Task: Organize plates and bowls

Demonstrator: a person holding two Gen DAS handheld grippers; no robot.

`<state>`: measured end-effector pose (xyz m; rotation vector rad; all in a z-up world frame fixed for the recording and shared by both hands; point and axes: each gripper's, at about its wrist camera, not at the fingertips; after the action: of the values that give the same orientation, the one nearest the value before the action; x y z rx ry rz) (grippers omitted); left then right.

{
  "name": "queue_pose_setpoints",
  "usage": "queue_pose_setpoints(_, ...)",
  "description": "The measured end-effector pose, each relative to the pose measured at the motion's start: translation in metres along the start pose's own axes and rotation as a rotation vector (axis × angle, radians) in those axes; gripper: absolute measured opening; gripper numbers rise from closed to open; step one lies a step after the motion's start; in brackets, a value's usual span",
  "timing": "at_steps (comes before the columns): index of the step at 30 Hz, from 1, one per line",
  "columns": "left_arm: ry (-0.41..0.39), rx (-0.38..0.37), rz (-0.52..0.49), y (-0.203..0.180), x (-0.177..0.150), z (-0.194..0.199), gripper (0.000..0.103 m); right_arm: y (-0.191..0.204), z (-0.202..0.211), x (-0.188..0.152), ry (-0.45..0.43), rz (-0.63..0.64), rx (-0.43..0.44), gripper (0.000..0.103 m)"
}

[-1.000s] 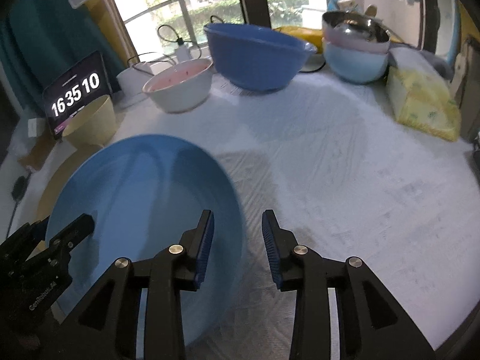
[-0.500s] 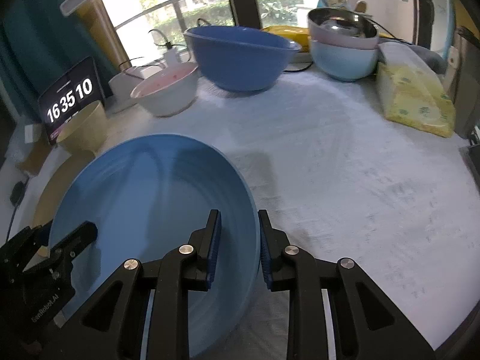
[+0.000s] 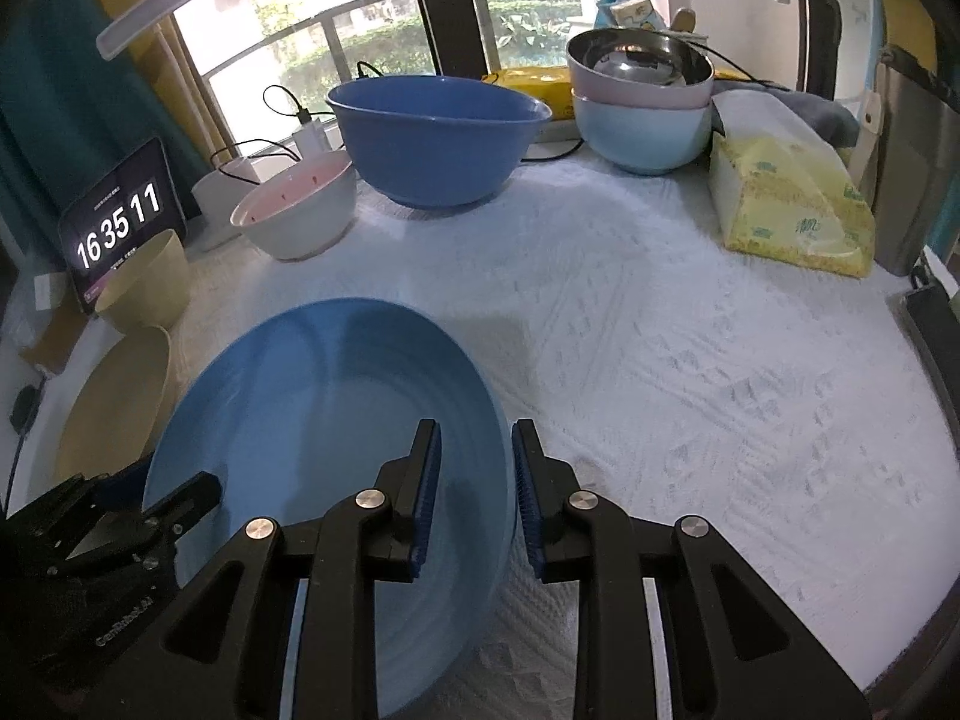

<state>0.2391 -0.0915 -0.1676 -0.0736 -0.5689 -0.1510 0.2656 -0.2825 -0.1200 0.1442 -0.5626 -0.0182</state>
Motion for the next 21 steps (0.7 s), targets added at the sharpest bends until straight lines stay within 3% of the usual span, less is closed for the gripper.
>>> queue_pose_setpoints(5, -0.057, -0.009, 0.011, 0.005, 0.003, 0.015, 0.048, 0.002, 0.005, 0.006, -0.019, 0.013, -0.039, 0.036)
queue_pose_setpoints(13, -0.120, -0.003, 0.054, 0.025, 0.005, 0.033, 0.049, 0.008, 0.021, 0.018, -0.088, 0.048, -0.108, 0.037)
queue_pose_setpoints(21, -0.167, 0.022, 0.114, 0.057, 0.002, 0.048, 0.049, 0.033, 0.027, 0.022, -0.104, 0.090, -0.101, 0.038)
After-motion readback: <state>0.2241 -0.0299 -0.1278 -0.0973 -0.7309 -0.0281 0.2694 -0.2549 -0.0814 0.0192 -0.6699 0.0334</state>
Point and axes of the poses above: each gripper's, at about its wrist camera, not at the fingertips, and z roughly against the way its jaws point, y to its left, x to its top, and after that the axes turned 7 degrees about y, right-handed
